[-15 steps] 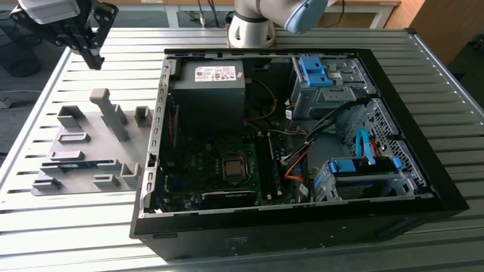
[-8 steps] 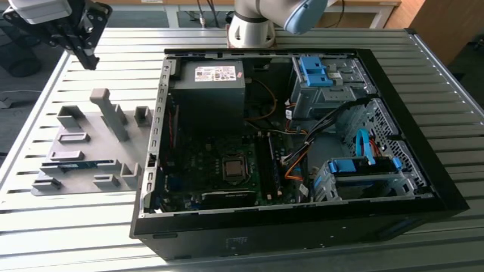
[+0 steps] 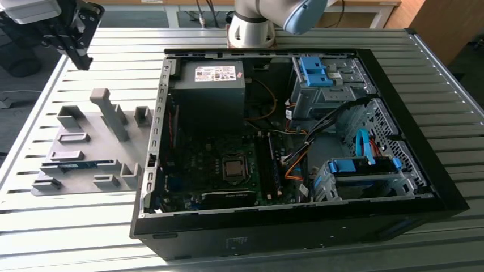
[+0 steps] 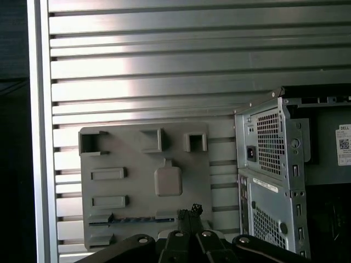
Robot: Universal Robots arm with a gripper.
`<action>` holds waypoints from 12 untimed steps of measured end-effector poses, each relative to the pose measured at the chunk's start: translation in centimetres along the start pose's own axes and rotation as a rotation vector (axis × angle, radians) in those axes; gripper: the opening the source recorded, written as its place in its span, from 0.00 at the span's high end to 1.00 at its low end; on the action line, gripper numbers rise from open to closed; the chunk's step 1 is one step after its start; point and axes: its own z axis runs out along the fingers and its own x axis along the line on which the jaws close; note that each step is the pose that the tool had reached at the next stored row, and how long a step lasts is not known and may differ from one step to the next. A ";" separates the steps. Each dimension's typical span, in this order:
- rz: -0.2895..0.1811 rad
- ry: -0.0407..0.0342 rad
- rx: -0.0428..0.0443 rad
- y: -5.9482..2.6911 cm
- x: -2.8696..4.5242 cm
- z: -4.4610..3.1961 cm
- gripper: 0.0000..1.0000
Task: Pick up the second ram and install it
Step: 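Reach for the second ram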
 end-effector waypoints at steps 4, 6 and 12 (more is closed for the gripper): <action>0.000 0.0000 0.0000 -0.04 0.50 -0.01 0.89; 0.000 0.0000 0.0000 -0.06 0.75 -0.02 0.89; 0.000 0.0000 0.0000 -0.16 1.54 -0.03 0.89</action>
